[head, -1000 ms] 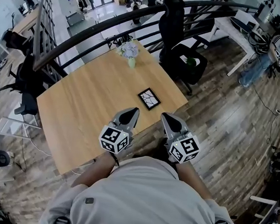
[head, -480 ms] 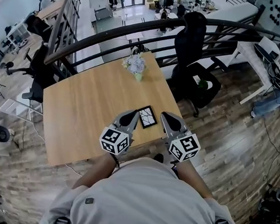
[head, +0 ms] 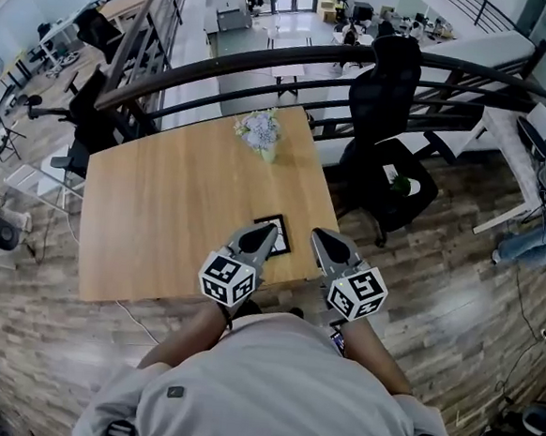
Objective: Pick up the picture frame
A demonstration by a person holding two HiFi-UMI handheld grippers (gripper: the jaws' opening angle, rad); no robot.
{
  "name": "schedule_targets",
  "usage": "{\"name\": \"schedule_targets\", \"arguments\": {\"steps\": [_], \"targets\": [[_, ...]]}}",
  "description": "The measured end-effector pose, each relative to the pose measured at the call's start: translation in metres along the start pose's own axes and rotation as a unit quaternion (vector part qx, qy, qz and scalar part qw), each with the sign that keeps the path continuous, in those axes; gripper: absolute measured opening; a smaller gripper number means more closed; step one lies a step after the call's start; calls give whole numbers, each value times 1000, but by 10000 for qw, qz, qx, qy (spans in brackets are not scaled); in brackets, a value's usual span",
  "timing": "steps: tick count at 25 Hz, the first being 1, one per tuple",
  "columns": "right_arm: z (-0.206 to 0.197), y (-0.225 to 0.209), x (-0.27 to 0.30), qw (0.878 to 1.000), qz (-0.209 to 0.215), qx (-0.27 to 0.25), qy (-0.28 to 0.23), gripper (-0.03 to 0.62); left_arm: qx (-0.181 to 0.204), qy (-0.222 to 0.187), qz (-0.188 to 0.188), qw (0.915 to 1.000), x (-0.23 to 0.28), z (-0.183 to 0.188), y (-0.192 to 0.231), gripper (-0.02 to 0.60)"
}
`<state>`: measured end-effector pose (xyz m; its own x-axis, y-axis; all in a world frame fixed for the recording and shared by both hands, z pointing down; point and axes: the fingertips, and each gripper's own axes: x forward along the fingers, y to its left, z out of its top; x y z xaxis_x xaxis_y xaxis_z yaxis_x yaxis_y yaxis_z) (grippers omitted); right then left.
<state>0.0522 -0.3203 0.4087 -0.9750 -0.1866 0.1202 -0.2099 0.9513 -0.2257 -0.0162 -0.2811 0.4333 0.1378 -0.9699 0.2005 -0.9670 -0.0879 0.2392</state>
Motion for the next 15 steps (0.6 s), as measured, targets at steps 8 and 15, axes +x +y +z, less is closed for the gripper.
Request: {"name": "schedule_targets", "arguments": {"steps": [8,15], "targets": [[-36,-12,33,9977,355,283,505,9,-264,303,300,9987,5,-23,30,3],[-67,-28,63,9943,301,567,856,9,-532,716,348,9954,20,-53,63,3]]}}
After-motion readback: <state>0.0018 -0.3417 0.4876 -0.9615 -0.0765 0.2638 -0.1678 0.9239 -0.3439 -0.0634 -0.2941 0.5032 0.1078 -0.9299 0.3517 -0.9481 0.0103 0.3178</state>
